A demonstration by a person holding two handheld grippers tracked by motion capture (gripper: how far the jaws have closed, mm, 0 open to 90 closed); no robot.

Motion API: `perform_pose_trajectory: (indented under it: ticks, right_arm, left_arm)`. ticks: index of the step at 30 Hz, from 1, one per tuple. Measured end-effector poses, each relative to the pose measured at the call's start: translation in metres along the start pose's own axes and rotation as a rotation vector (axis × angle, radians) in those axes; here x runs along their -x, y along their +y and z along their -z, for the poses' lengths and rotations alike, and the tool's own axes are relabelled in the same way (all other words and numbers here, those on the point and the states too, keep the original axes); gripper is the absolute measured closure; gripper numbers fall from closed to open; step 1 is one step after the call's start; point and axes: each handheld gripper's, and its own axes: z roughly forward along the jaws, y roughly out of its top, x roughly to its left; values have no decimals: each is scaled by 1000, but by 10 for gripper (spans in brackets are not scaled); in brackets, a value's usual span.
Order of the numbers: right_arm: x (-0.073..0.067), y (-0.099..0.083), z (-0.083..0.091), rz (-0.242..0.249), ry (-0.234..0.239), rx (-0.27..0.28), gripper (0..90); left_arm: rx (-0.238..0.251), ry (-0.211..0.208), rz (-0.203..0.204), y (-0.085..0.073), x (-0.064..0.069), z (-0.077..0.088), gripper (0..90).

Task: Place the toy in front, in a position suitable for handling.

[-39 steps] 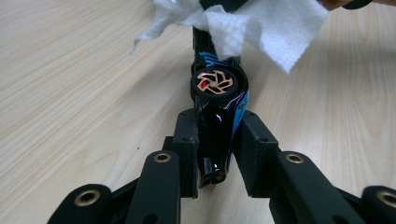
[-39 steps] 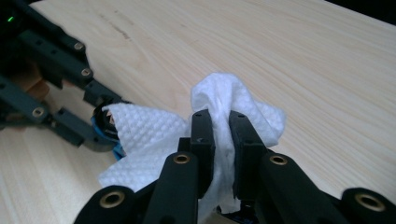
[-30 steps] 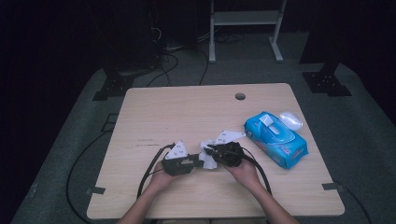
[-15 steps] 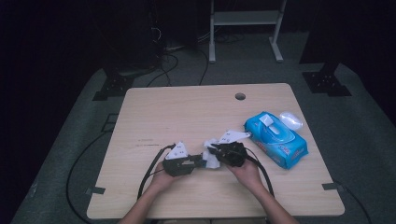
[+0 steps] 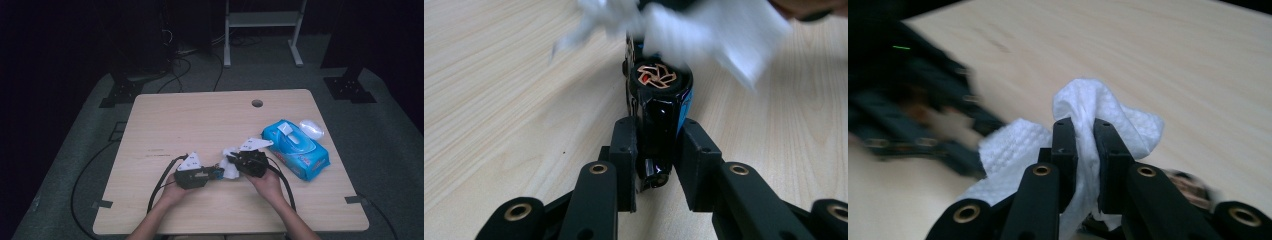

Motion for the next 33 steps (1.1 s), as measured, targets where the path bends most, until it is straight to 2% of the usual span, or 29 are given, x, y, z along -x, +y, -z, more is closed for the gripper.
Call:
perform_pose_trajectory:
  ticks: [1, 2, 3, 5, 6, 7, 8, 9, 11, 13, 16, 17, 18, 19, 20, 22, 24, 26, 29, 32, 33]
  right_arm:
    - [-9, 1, -4, 25, 23, 5, 804]
    - [-10, 2, -5, 48, 16, 2, 803]
    - [-10, 2, -5, 48, 16, 2, 803]
    - [2, 2, 0, 33, -22, -5, 803]
    - [2, 2, 0, 33, -22, -5, 803]
    - [14, -1, 6, 17, -69, 1, 803]
    - [14, -1, 6, 17, -69, 1, 803]
    - [20, -3, 9, 4, -100, 0, 804]
    - [34, -7, 16, -32, -129, 3, 804]
    - [35, -8, 17, -35, -144, 5, 804]
    - [29, -7, 16, -18, -152, 3, 804]
    - [19, -5, 13, 10, -117, 5, 803]
    - [19, -5, 13, 10, -117, 5, 803]
    - [11, -4, 9, 49, -99, -3, 802]
    - [11, -4, 9, 49, -99, -3, 802]
    - [8, -2, 8, 87, -122, -15, 802]
    - [14, -4, 11, 75, -151, -13, 801]
    - [27, -7, 18, 17, -168, -4, 801]
    - [30, -9, 20, 15, -188, -5, 801]
    - [25, -9, 18, 15, -174, 1, 802]
    - [20, -8, 16, 29, -145, 6, 801]
  left_arm:
    - [-1, 2, 1, 0, 0, 0, 711]
    - [-1, 2, 1, 0, 0, 0, 711]
    - [-3, 3, -3, 0, 0, 0, 711]
    - [-6, 6, -7, 1, 1, 0, 711]
    - [-6, 6, -7, 1, 1, 0, 711]
    - [-5, 5, -3, 1, 1, 0, 711]
    - [-5, 5, -3, 1, 1, 0, 711]
    - [-3, 6, -1, 1, 1, 0, 711]
    - [-1, 0, -1, 0, 1, 0, 711]
    - [-2, -2, -6, 1, 1, 0, 712]
    - [-3, -2, -7, 1, 1, 0, 712]
    - [-5, -4, -10, 1, 1, 0, 713]
    - [-5, -4, -10, 1, 1, 0, 713]
    - [-6, -1, -9, 1, 2, 0, 713]
    - [-6, -1, -9, 1, 2, 0, 713]
    - [-8, 3, -12, 1, 2, 0, 713]
    - [-9, 2, -10, 1, 2, 1, 713]
    - [-11, 0, -14, 0, 2, 2, 722]
    - [-7, 0, -15, 0, 2, 1, 722]
    - [-10, -2, -18, 0, 2, 0, 725]
    - [-10, -2, -18, 0, 2, 0, 725]
